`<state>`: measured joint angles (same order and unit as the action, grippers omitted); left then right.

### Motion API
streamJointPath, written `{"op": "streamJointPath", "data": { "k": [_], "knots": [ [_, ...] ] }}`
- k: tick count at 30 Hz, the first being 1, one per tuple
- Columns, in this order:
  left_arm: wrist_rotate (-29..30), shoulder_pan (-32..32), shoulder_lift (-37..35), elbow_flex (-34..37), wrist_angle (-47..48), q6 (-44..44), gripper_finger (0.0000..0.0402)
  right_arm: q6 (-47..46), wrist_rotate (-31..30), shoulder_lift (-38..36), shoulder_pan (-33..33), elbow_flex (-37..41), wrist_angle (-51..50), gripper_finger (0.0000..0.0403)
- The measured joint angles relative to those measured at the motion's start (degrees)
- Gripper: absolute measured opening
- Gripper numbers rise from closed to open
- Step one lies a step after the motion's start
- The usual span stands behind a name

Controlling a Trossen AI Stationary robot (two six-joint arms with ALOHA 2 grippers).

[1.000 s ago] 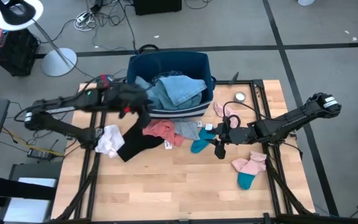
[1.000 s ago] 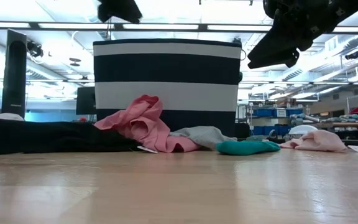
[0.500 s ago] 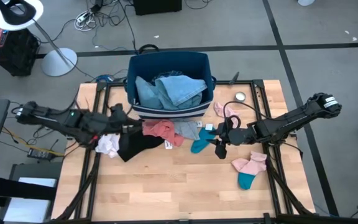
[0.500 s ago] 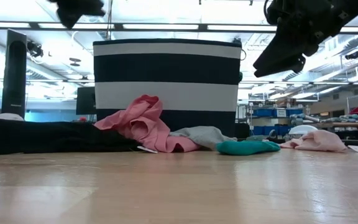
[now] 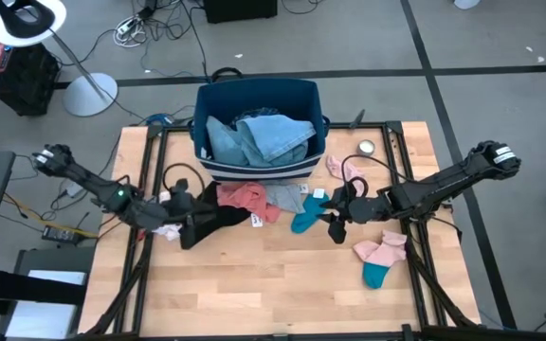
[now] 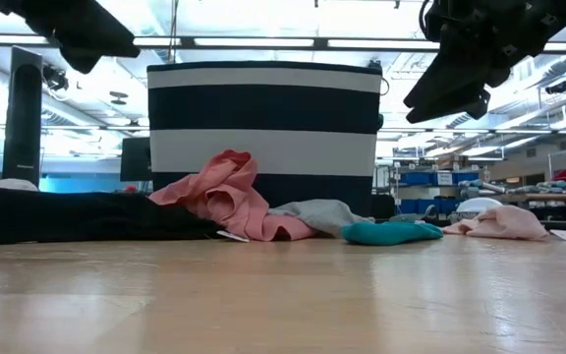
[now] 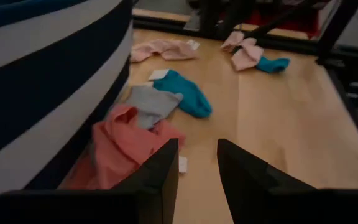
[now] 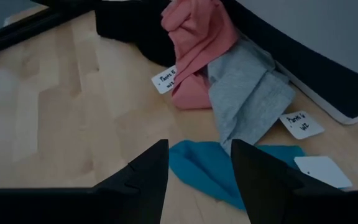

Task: Sort clothes
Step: Put the gray underwear into the blue bin

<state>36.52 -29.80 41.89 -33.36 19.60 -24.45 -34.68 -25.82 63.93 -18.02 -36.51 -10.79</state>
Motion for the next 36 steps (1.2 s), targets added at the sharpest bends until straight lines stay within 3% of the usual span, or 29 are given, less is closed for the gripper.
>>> {"op": "streamJointPath", "data": {
  "k": [8,13,19,28,36],
  "knots": [
    [4.88,-4.83,0.04,6.36,-9.49,-0.63,0.0117,-0.26,-0.01,6.31,-0.31,0.0,1.44,0.0174],
    [5.03,-5.27,0.07,10.05,-16.66,0.18,0.0117,1.58,-0.08,14.78,1.43,0.0,9.38,0.0174],
    [5.0,-5.26,0.07,10.42,-16.85,0.17,0.0117,6.08,-3.6,24.44,5.6,-0.02,22.41,0.0172],
    [4.06,-5.25,0.07,10.41,-16.77,-1.46,0.0117,12.7,-3.57,35.4,12.96,-0.02,40.23,0.0174],
    [2.31,-5.25,0.07,10.42,-16.67,-1.42,0.0117,12.47,0.2,44.71,14.77,-0.04,48.67,0.0195]
  ]
}}
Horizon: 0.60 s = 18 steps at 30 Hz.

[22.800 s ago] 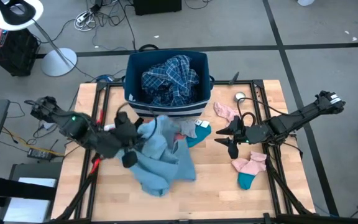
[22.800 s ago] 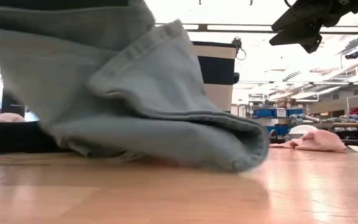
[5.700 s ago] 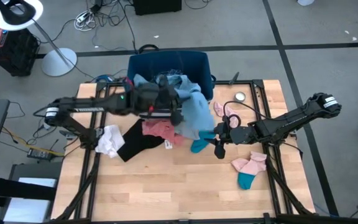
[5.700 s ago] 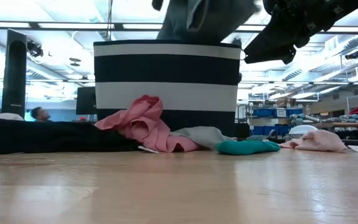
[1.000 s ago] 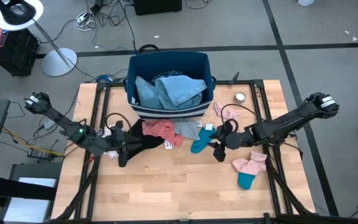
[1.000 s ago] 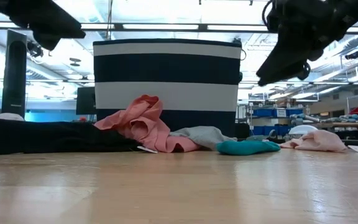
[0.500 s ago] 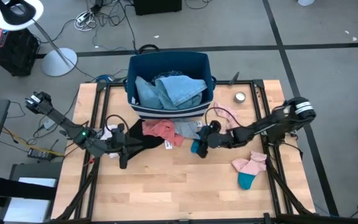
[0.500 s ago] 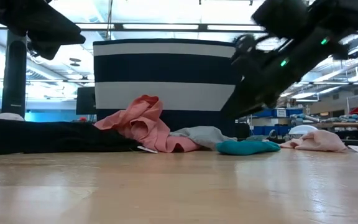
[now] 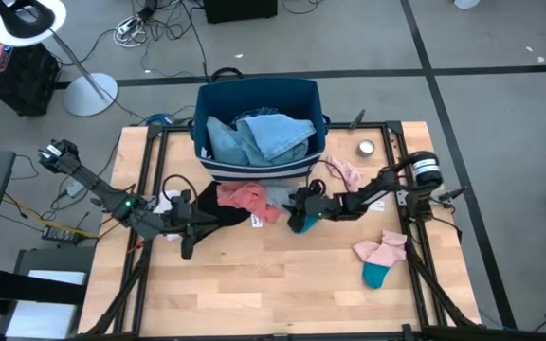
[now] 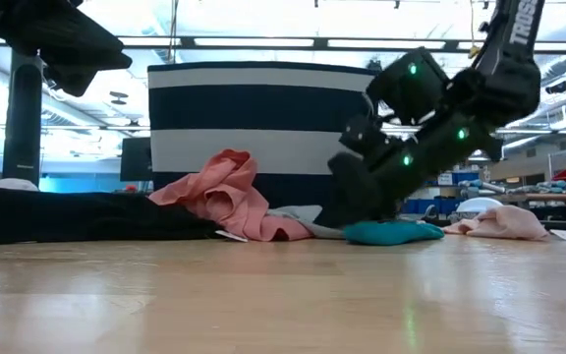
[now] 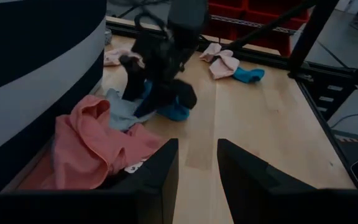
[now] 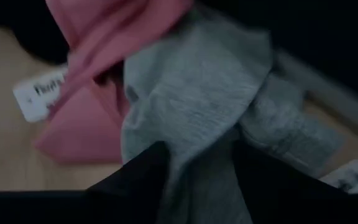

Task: Sort clothes
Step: Put the gray underwear into the blue bin

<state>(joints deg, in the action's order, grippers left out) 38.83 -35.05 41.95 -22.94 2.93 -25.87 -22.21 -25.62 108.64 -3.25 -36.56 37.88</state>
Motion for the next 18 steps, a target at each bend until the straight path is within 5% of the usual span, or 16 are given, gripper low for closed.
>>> {"op": "streamJointPath", "data": {
  "k": [6,12,18],
  "knots": [
    [-0.04,0.0,0.0,-0.02,0.08,0.03,0.0117,-0.45,3.48,4.54,-0.17,-0.15,8.01,0.0178],
    [-0.09,0.0,0.0,-0.02,0.1,0.07,0.0117,1.18,6.64,2.58,-2.02,0.05,7.7,0.0021],
    [-0.09,0.0,0.0,-0.02,0.08,0.07,0.0117,4.76,6.57,-4.0,-4.27,0.09,7.66,0.0014]
  ]
}}
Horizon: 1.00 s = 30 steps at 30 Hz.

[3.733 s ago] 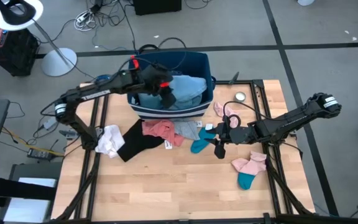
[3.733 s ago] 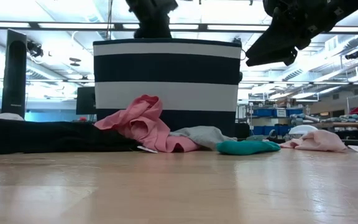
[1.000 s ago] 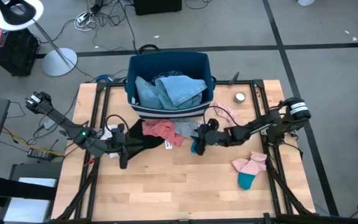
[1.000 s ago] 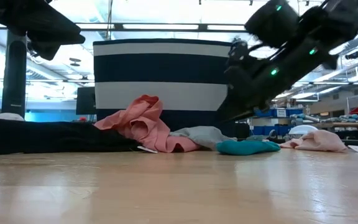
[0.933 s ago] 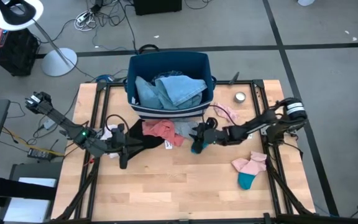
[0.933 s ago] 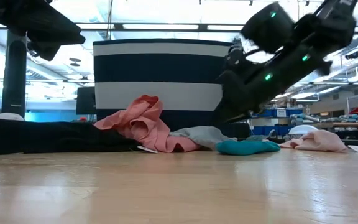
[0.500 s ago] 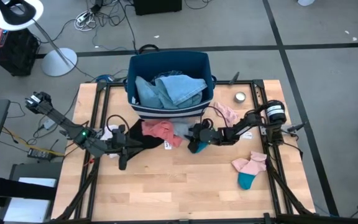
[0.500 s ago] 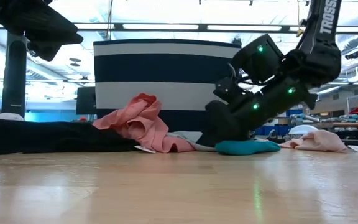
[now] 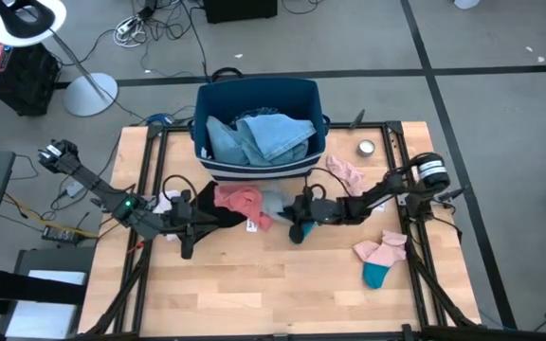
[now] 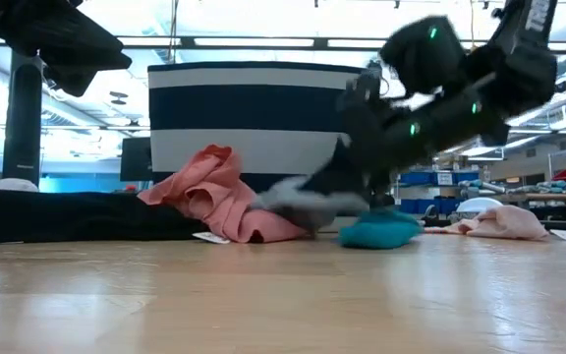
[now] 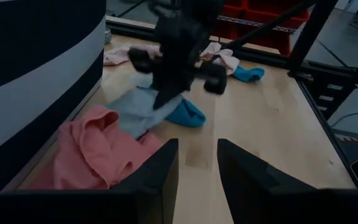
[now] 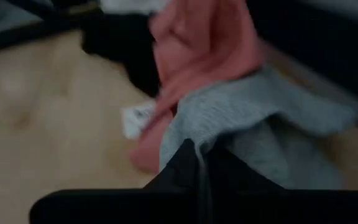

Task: Sort clothes
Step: Put the gray underwear into the blue bin

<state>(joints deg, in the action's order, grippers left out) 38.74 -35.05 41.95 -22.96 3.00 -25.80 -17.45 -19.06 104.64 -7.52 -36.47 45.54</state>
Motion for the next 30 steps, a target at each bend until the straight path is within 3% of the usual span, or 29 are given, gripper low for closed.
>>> {"op": "streamJointPath", "data": {
  "k": [12,19,30],
  "knots": [
    [0.06,0.06,0.0,0.0,-0.12,0.02,0.0117,8.2,-8.33,-22.5,-3.3,-0.02,-10.5,0.0013],
    [0.33,0.06,0.0,-0.01,-0.11,0.02,0.0117,11.41,-10.14,-31.49,-3.77,-1.29,-15.02,0.0013],
    [0.35,0.06,0.0,-0.02,-0.11,0.04,0.0117,18.68,-11.61,-30.69,-2.79,-22.83,-37.89,0.0013]
  ]
}}
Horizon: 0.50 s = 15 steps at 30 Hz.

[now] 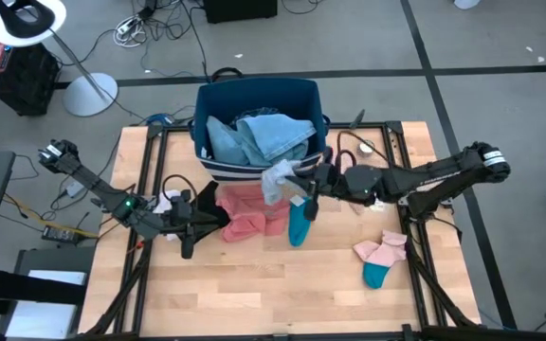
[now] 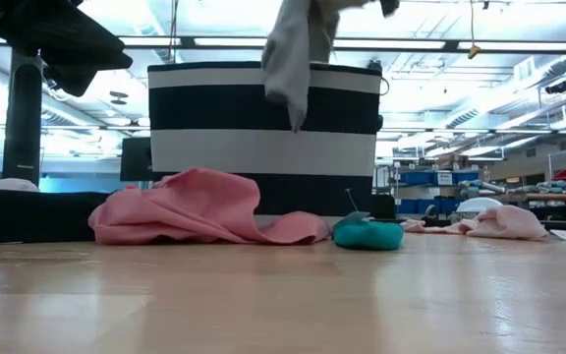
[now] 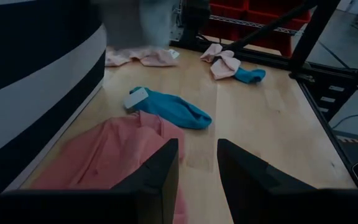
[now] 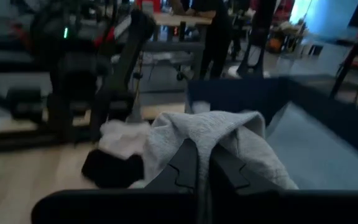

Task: Sort clothes
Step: Put the gray underwear into the blue bin

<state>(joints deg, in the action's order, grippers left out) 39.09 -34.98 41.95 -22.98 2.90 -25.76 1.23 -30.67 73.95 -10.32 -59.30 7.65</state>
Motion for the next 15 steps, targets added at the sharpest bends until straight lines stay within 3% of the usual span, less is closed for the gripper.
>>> {"op": "streamJointPath", "data": {
  "k": [9,15],
  "knots": [
    [0.0,0.0,0.03,-0.02,0.01,-0.02,0.0117,7.62,1.51,0.02,6.03,-13.22,-2.26,0.0015],
    [0.0,0.0,0.02,-0.02,0.09,-0.02,0.0117,9.14,4.6,2.18,13.05,-17.8,-2.3,0.0012]
  ]
}}
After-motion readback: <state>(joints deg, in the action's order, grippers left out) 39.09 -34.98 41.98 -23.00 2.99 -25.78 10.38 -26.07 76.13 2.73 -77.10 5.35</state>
